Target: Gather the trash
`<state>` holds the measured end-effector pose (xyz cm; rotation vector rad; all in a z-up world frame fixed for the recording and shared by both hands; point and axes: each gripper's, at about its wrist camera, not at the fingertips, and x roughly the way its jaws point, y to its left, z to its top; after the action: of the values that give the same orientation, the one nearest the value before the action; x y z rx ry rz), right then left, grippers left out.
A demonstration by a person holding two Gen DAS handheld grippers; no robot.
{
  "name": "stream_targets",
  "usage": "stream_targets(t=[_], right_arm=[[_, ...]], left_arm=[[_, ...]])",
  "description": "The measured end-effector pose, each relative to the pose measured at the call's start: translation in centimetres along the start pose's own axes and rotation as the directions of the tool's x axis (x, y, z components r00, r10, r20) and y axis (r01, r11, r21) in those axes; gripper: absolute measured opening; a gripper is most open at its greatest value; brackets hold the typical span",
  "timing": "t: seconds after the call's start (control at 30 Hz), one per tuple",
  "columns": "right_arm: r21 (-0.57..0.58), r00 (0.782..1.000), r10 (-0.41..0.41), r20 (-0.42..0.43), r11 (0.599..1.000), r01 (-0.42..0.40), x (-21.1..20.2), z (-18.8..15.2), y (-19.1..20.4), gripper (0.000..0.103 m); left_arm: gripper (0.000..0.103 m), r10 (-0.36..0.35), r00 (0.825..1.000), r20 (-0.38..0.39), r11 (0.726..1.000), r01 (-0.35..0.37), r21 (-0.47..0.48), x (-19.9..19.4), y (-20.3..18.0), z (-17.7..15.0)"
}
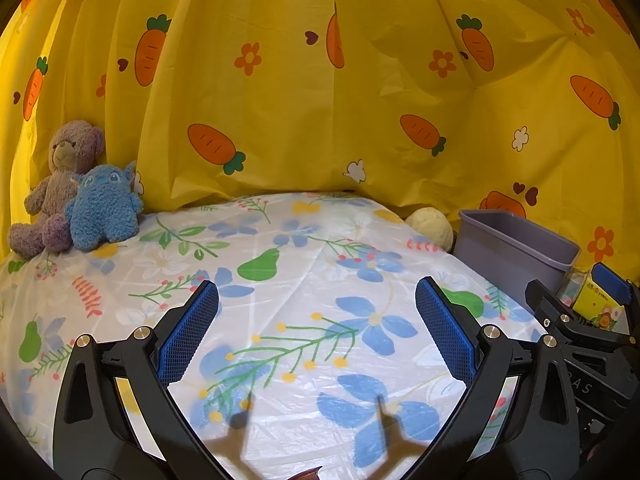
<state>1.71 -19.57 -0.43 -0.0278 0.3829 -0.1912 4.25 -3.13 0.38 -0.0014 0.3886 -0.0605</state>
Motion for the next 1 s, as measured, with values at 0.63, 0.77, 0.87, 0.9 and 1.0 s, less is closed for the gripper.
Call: stream_targets(t=[0.63,0.77,0.87,0.9,1.0], right_arm=[[0.001,1.000,0.003,-0.003,1.000,-0.003,0.09,-0.07,-0.06,0.098],[0.000,1.000,0.004,-0.003,1.000,-0.004,0.13,-0.10,-0.16,0.098],[0.001,1.000,0.005,-0.003,1.000,-0.005,0.14,-0.10,-0.19,0.098],[0.000,1.000,0.004,-0.003,1.000,-0.004,0.13,-0.10,-0.19,0.098],[0.001,1.000,0.004,-0.003,1.000,-0.004,0.13,-0.09,-0.21,0.098]], left_arm=[[0.097,-0.002,1.000,-0.002,1.000,0.002,-0.002,0.03,-0.09,-0.03],[0.097,-0.004,1.000,-0.002,1.000,0.004,-0.003,0.03,-0.05,-0.03],[0.097,-0.002,1.000,-0.002,1.000,0.002,-0.002,0.02,-0.08,-0.04],[0.097,-0.004,1.000,-0.001,1.000,0.004,-0.002,0.02,-0.07,-0.03],[0.097,-0.006,1.000,-0.001,1.000,0.006,-0.001,0.03,-0.10,-0.04]])
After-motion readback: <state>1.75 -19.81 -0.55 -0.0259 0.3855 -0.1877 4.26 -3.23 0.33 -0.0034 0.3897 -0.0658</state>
